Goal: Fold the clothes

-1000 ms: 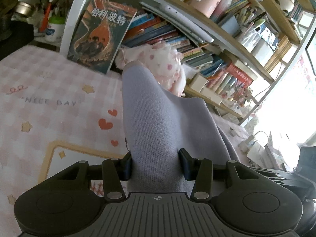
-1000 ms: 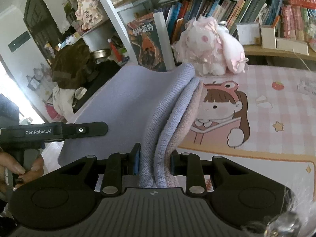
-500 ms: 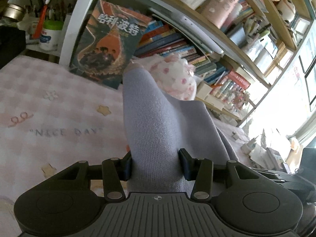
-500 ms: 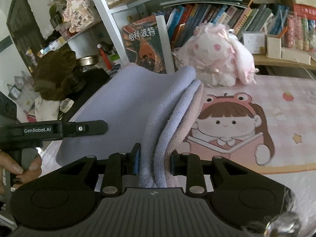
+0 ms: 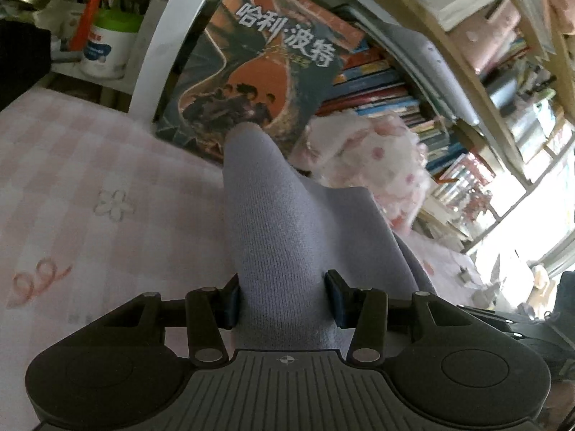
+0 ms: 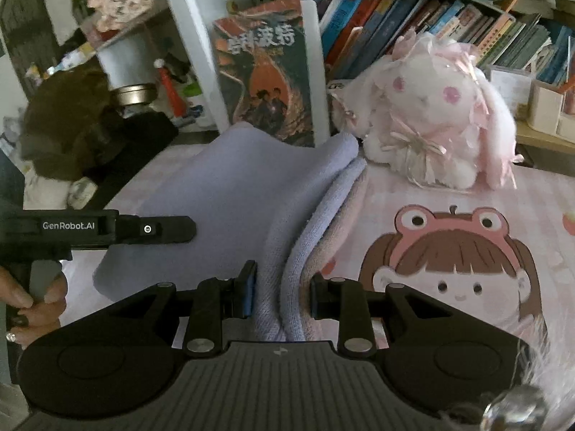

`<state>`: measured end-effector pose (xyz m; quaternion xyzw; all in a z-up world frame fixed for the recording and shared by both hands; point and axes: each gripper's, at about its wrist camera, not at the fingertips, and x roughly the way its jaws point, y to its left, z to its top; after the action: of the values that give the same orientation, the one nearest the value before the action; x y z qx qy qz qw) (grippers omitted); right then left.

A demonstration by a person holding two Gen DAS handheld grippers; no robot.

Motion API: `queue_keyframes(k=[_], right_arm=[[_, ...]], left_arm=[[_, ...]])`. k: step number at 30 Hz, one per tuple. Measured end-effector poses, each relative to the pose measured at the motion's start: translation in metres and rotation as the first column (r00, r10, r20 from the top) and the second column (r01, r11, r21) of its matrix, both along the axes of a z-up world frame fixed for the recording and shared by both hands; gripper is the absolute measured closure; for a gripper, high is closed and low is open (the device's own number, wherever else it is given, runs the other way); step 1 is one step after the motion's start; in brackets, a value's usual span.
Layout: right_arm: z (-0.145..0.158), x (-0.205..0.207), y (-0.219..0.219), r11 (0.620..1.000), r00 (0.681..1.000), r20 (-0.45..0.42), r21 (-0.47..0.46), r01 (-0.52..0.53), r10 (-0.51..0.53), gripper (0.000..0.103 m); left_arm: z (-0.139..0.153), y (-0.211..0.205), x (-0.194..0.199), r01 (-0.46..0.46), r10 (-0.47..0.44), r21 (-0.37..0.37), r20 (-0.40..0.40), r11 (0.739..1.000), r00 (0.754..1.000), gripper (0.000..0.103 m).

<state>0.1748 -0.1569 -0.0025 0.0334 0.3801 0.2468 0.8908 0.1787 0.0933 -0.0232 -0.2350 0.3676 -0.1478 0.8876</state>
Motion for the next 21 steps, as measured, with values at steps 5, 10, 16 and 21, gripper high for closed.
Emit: queue_keyframes(k=[5,10,16,21], right_arm=[[-0.011,0.042,0.006,1.0,1.0,-0.019,-0.015,0.023,-0.024,0.078],[-0.025,0.071,0.007,0.997,0.997,-0.019,0.002,0.072,-0.072,0.078],[-0.046,0.086,-0.006,0.986,0.987,-0.057,0.063,0.152,-0.148,0.076],[-0.052,0.084,-0.01,0.978,0.98,-0.057,0.073,0.197,-0.193,0.061]], left_arm=[[-0.013,0.0,0.037,-0.019,0.019,-0.002,-0.04,1.0,0.999,0.058],[-0.025,-0.005,0.058,-0.041,0.042,0.003,-0.049,0.999,0.998,0.058],[-0.039,-0.008,0.059,-0.066,0.065,-0.017,-0.068,0.998,0.996,0.054],[-0.038,-0.012,0.056,-0.074,0.074,0.017,-0.057,0.997,0.996,0.049]])
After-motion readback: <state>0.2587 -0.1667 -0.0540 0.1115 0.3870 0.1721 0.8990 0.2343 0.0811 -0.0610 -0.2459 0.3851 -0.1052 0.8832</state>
